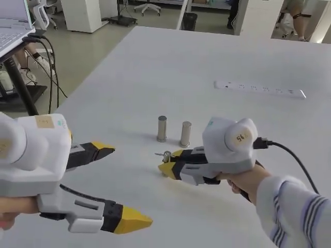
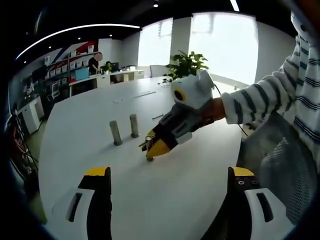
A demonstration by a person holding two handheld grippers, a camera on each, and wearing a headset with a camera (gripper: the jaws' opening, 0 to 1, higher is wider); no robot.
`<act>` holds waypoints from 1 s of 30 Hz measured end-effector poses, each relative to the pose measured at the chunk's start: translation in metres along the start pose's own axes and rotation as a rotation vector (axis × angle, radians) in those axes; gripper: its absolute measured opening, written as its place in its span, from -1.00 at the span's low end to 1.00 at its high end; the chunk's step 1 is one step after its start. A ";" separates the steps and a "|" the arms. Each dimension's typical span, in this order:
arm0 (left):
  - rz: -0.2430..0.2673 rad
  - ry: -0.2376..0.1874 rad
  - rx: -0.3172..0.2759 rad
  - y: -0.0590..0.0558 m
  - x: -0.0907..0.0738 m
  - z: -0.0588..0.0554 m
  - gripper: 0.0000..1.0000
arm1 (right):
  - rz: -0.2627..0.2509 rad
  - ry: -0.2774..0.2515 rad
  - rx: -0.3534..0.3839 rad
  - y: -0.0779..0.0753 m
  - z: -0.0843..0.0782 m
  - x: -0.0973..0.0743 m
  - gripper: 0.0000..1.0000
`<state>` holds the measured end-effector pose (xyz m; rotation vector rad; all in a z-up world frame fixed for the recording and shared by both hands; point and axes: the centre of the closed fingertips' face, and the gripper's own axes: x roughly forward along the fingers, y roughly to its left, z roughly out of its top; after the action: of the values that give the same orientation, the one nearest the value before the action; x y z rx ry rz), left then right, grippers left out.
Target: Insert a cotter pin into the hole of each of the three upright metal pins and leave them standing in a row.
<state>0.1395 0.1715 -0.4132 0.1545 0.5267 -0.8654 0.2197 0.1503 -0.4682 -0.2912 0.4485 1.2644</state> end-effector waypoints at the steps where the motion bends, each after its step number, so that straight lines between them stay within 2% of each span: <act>1: 0.000 0.001 0.000 0.000 0.000 0.000 0.91 | 0.000 -0.001 -0.002 0.000 0.001 0.000 -0.83; 4: 0.000 0.004 -0.003 0.001 0.001 -0.001 0.91 | 0.010 -0.014 0.009 0.002 0.005 -0.002 -0.67; 10: 0.000 0.003 -0.006 0.002 0.001 -0.001 0.91 | 0.002 -0.001 0.020 0.002 0.006 -0.009 -0.52; 13: 0.001 -0.004 -0.007 0.003 0.001 0.001 0.90 | -0.043 0.013 0.029 -0.005 0.007 -0.016 -0.33; 17: 0.001 -0.032 -0.018 0.004 -0.001 0.008 0.90 | -0.061 0.009 0.036 -0.007 0.012 -0.032 -0.11; 20: 0.003 -0.058 -0.024 0.005 -0.003 0.014 0.87 | -0.062 -0.032 0.056 -0.004 0.020 -0.049 -0.08; 25: 0.000 -0.086 -0.037 0.007 -0.006 0.020 0.88 | -0.067 -0.059 0.084 0.000 0.027 -0.070 0.08; 27: -0.002 -0.085 -0.037 0.008 -0.006 0.020 0.88 | -0.085 -0.039 0.091 0.000 0.025 -0.079 0.16; 28: -0.003 -0.083 -0.037 0.009 -0.006 0.020 0.88 | -0.118 -0.026 0.070 -0.004 0.024 -0.083 0.26; 30: -0.006 -0.085 -0.034 0.010 -0.006 0.022 0.88 | -0.129 -0.012 0.062 -0.001 0.023 -0.091 0.39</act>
<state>0.1521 0.1748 -0.3925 0.0850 0.4625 -0.8641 0.2032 0.0838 -0.4047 -0.2557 0.4504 1.1236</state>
